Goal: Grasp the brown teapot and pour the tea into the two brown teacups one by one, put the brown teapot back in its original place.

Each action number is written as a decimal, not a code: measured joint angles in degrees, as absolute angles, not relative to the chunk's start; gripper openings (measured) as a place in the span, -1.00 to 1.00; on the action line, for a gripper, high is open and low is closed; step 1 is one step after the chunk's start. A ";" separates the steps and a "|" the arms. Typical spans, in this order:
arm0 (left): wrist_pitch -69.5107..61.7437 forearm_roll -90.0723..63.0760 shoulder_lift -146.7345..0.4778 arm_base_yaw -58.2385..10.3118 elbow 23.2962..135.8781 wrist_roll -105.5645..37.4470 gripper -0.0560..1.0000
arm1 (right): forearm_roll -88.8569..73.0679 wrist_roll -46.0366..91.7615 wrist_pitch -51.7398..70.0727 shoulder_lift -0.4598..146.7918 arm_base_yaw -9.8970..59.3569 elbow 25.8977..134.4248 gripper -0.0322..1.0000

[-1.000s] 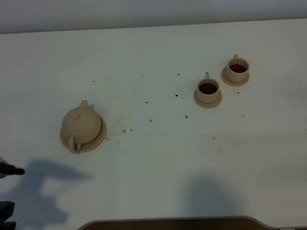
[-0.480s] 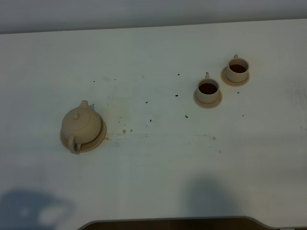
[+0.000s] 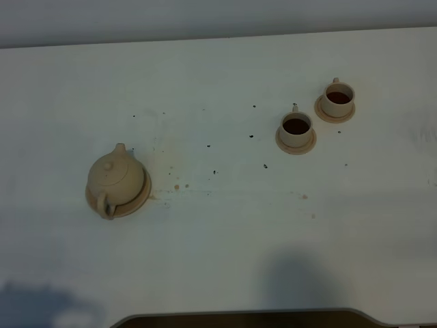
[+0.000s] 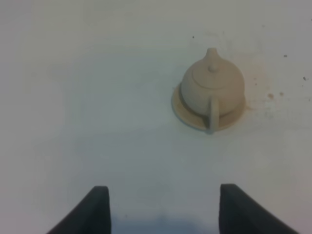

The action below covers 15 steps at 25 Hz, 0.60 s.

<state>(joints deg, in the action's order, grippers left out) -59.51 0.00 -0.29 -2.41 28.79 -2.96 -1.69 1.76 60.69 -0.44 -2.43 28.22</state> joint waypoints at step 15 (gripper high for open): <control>-59.51 0.00 0.06 -2.41 28.79 -3.08 0.05 | -1.69 1.76 60.69 -0.44 -2.43 28.22 -0.09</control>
<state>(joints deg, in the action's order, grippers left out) -59.51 0.00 0.06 -2.41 28.79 -3.08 -1.69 1.76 60.69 -0.44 -2.43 28.22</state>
